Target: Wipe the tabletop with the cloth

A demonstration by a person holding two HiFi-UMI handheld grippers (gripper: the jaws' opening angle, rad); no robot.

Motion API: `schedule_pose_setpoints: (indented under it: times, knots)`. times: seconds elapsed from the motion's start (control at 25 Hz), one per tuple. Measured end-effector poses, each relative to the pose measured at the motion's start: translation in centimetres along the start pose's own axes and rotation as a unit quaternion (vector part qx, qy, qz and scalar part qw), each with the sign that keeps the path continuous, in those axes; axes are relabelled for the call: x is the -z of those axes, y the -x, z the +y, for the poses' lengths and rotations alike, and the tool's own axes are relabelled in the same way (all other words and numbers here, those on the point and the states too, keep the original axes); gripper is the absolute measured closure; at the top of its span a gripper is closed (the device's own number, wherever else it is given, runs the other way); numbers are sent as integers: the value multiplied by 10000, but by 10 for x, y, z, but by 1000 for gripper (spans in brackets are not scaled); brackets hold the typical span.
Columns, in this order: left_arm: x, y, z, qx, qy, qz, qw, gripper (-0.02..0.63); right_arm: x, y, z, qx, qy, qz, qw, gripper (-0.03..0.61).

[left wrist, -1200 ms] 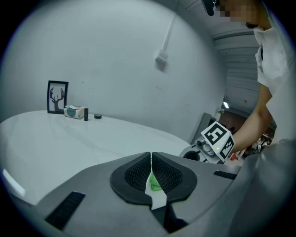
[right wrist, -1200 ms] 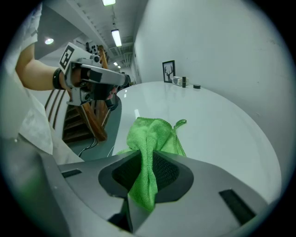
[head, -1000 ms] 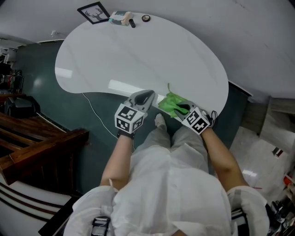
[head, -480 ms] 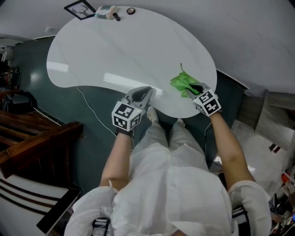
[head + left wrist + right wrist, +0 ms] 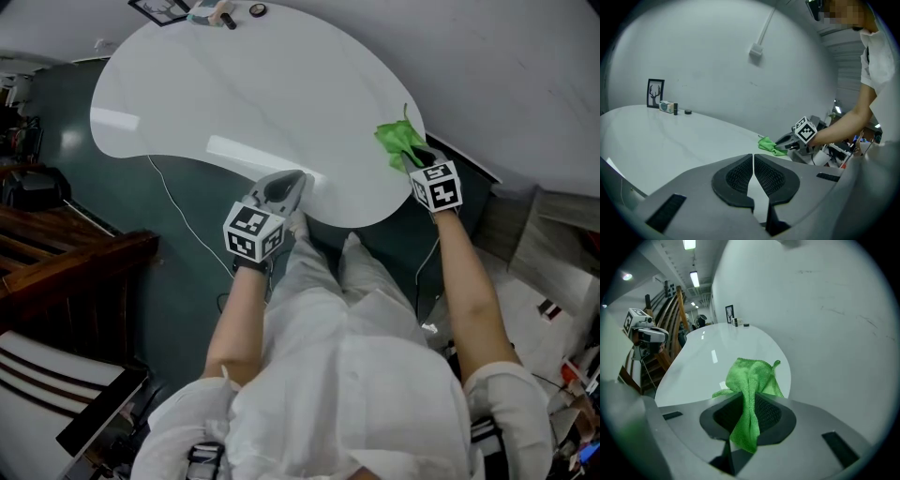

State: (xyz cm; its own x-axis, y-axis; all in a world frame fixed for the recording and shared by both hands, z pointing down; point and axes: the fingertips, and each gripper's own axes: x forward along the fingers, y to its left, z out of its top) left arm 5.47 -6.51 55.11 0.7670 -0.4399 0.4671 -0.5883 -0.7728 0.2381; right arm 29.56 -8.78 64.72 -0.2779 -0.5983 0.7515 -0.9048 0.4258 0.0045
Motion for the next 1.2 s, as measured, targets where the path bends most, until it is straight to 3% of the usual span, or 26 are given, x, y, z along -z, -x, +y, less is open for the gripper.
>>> schedule_pose_setpoints:
  times: [0.24,0.52,0.92,1.2]
  knots:
    - [8,3,-16,-112,112,-54,9999,594,25,17,10,110,-214,72,9997,509]
    - [19,12,-32,-181,200,-52,9996,594,48,32,64,-193,-212,165,9995,509]
    - [27,39,-27,-429,308,-164,9985,594,45,28,160,-968,194,287,9947,509]
    - [28,66,-11,-727,362,-274,9963,594,31,15,222,-1646,483,415,9843,509]
